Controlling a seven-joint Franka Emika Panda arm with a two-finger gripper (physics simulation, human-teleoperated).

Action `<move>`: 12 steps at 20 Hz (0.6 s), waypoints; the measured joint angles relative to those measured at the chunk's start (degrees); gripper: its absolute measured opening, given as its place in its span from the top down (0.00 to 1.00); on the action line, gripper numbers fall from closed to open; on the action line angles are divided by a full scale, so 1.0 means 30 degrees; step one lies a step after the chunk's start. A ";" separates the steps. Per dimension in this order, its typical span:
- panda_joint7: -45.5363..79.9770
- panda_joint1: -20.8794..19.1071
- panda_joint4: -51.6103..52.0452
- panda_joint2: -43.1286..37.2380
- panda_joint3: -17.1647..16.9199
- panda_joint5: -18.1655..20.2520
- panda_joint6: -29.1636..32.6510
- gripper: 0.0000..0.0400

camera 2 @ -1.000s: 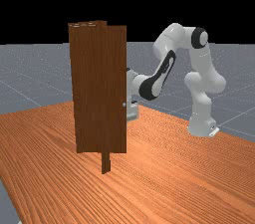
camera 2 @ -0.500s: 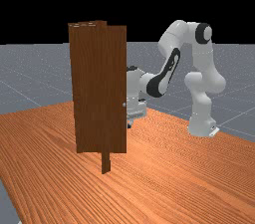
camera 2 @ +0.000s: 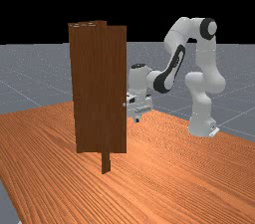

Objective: Open the door

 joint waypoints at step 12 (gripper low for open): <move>-0.0446 -0.0160 0.0069 -0.0002 -0.0078 0.0155 -0.0104 1.00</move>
